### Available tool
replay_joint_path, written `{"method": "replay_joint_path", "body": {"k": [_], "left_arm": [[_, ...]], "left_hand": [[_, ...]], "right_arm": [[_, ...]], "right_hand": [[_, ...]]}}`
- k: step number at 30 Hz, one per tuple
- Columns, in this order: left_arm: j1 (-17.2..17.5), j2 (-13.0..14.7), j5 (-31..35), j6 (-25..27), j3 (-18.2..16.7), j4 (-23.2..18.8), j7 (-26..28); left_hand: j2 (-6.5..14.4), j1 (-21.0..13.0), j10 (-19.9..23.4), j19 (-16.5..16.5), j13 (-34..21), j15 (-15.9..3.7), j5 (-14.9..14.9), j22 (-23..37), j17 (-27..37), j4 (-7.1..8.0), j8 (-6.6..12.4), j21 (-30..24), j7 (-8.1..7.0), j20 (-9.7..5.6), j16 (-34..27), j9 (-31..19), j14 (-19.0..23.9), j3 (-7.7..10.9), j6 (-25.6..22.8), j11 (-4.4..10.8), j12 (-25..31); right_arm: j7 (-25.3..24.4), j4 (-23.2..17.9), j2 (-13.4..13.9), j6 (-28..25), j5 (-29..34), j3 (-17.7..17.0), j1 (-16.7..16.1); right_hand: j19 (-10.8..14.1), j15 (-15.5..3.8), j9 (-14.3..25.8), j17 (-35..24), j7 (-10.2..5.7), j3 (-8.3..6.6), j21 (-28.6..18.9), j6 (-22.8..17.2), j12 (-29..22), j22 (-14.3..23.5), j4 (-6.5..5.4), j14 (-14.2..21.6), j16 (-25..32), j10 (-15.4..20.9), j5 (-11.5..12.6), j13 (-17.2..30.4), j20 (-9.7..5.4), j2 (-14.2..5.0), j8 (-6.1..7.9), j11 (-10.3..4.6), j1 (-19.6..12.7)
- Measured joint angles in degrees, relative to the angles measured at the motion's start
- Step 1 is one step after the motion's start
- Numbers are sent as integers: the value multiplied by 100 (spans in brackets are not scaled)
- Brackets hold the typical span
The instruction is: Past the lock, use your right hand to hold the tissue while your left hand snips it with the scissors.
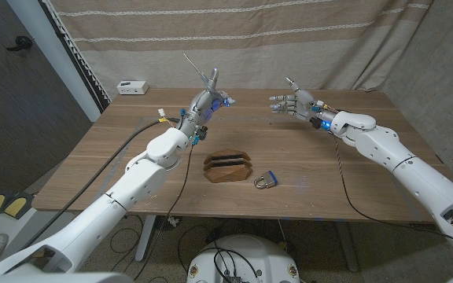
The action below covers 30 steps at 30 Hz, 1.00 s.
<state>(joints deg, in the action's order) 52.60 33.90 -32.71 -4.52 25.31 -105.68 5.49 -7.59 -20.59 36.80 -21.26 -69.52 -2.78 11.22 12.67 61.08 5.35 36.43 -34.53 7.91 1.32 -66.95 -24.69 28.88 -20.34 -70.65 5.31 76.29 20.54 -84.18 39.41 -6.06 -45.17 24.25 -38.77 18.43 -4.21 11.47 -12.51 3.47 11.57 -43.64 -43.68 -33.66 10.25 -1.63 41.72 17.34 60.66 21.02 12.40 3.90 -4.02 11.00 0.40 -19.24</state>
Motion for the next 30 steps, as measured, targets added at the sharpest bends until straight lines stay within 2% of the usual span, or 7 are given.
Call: {"method": "replay_joint_path", "body": {"k": [5, 6, 18, 24, 26, 30], "left_arm": [[3, 23, -9, 4, -6, -3, -14], [3, 25, -11, 8, -6, -4, -17], [-36, 92, -58, 98, -11, -16, -95], [-71, 133, -84, 211, -12, -28, -151], [-93, 180, -84, 241, -22, -57, -155], [-125, 281, -43, 377, -40, -143, -140]], "left_hand": [[0, 0, 5, 0, 35, -20, 24, 16, -8, -31, 0, 12, 0, 0, 0, 0, 20, 31, 0, -5, 0], [0, 0, 23, 0, 220, -6, 24, 26, -8, -31, 0, 21, 0, 0, 0, 0, 34, 31, 0, -23, 67], [-1, 0, 31, 0, 216, 9, 45, 26, -30, -72, 0, 44, 0, 0, -1, -16, 54, 73, 0, -31, 68], [-1, 1, 84, 0, 213, -11, 73, 55, -61, -94, 1, 44, 1, 0, -1, -27, 135, 97, 0, -82, 69], [-79, 79, 145, 0, 213, 2, 73, 55, -67, -118, 12, 66, 1, 0, -1, -28, 184, 121, -1, -102, 69], [-91, 91, 196, 0, 212, 2, 73, 55, -67, -142, 46, 66, 1, 0, -28, -64, 266, 145, -1, -152, 69]], "right_arm": [[-51, -44, 20, 21, 15, -14, -43], [-63, -53, 25, 26, 19, -17, -51], [-150, -87, 40, 67, 68, -28, -91], [-178, -91, 42, 78, 84, -29, -97], [-197, -91, 42, 90, 96, -31, -98], [-215, -83, 38, 113, 106, -35, -98]], "right_hand": [[0, 20, 0, 0, -21, 24, 22, 21, 0, 0, 24, -61, 0, -31, 0, 27, 0, 0, 0, 11, 0], [0, 20, 0, 0, -31, 24, 22, 31, 0, 0, 24, -61, 0, -31, 0, 27, 0, 0, 0, 11, 0], [0, 10, 0, 0, -10, 24, 45, 51, 0, 0, 24, -71, -38, -82, 0, 27, 0, 0, 0, 1, 0], [-22, 41, 0, -1, -10, 24, 65, 51, 40, 0, 24, -102, -40, -81, 0, 26, 22, 0, 0, 1, 0], [-22, 41, 0, -1, -10, 24, 85, 51, 40, 0, 24, -102, -40, -82, 0, 26, 22, 0, 0, 1, 0], [-23, 41, 0, -1, -10, 24, 85, 51, 40, 0, 24, -101, -40, -81, 0, 26, 23, 0, 0, 1, 0]]}}
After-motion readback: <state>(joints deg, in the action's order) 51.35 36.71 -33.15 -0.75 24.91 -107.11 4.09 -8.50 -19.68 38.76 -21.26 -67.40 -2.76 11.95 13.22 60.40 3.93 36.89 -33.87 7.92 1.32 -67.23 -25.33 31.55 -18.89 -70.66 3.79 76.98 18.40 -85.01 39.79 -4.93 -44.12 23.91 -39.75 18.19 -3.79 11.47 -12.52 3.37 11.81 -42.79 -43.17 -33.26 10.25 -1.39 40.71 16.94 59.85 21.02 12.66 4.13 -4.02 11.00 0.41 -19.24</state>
